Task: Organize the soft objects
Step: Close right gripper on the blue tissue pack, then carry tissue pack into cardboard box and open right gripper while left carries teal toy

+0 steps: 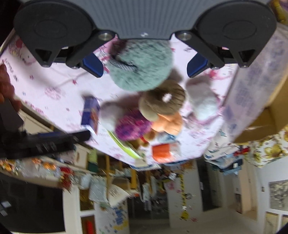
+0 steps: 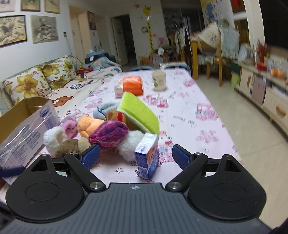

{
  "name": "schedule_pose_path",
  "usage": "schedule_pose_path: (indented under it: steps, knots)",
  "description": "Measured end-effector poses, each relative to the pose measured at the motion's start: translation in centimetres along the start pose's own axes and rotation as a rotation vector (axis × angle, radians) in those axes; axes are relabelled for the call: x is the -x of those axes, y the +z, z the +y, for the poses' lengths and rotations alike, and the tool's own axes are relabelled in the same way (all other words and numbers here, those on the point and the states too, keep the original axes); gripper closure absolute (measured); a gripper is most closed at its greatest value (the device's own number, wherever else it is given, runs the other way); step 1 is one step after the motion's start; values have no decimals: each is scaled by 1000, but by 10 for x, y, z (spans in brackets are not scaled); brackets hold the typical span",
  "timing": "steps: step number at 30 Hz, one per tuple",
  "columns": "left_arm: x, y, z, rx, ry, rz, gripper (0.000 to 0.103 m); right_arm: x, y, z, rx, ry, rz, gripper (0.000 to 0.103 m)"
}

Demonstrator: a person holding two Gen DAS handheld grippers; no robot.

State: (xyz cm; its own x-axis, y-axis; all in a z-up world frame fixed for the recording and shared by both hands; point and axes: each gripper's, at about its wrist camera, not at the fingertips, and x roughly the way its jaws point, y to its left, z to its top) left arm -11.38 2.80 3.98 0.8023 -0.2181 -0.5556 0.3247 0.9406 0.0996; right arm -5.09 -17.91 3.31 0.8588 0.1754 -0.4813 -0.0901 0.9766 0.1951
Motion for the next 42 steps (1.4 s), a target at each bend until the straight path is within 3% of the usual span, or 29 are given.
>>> schedule_pose_path:
  steps: [7, 11, 13, 14, 15, 17, 18, 25, 26, 30, 36, 42]
  knots:
    - [-34, -1, -6, -20, -26, 65, 8, -27, 2, 4, 21, -4, 59, 0]
    - [-45, 5, -9, -52, -9, 70, 15, -37, 3, 4, 33, -47, 100, 3]
    - [-50, 7, -8, -60, 0, 72, 20, -35, 3, 5, 34, -62, 93, 12]
    - [-52, 9, -7, -59, 2, 77, 24, -34, 3, 3, 30, -63, 99, 22]
    - [-55, 10, -5, -52, 1, 80, 27, -35, 2, 2, 26, -68, 110, 38]
    - [-56, 13, -1, -29, -11, 80, 29, -38, -2, -2, 10, -74, 140, 56]
    - [-57, 15, 1, -20, -16, 82, 30, -39, -4, -6, -10, -70, 149, 59]
    - [-58, 22, 11, 44, -63, 97, 34, -33, -4, -17, -91, -63, 145, 59]
    - [-55, 23, 14, 56, -78, 90, 35, -34, -3, -17, -87, -70, 140, 63]
    - [-42, 32, 22, 86, -110, 39, 35, -32, 1, -14, -72, -97, 110, 72]
    - [-19, 43, 42, 149, -116, -46, 35, -16, 9, -6, -62, -95, 35, 74]
    - [0, 50, 69, 199, -78, -132, 35, 5, 25, 11, -83, -20, -31, 74]
